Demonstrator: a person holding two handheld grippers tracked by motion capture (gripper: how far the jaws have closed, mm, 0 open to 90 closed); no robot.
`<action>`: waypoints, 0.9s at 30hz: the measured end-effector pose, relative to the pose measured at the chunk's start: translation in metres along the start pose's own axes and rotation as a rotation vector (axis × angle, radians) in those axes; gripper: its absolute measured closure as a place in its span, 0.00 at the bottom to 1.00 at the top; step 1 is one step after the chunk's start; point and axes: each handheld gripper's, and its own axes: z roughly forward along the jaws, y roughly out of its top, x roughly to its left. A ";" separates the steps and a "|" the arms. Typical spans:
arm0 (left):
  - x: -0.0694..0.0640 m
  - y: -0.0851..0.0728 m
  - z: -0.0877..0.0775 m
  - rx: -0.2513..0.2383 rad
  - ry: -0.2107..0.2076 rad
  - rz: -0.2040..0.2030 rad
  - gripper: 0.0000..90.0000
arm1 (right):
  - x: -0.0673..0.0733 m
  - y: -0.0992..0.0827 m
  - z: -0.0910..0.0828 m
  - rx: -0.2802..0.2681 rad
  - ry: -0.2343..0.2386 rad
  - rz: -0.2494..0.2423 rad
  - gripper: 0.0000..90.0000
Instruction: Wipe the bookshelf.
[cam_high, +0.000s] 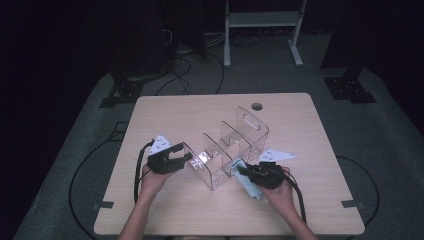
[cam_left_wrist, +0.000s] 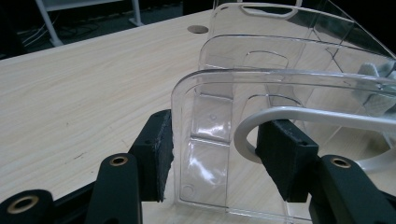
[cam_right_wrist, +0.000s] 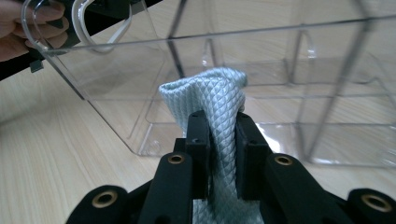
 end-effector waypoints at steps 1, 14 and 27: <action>0.000 0.000 0.000 0.000 0.000 0.000 0.51 | 0.001 -0.001 0.004 0.006 0.001 0.007 0.87; -0.004 -0.001 0.000 -0.005 -0.019 0.003 0.51 | 0.003 -0.012 0.012 0.003 0.007 0.038 0.87; -0.007 0.000 0.000 0.000 -0.024 0.014 0.51 | 0.004 -0.017 0.013 0.010 -0.010 0.031 0.87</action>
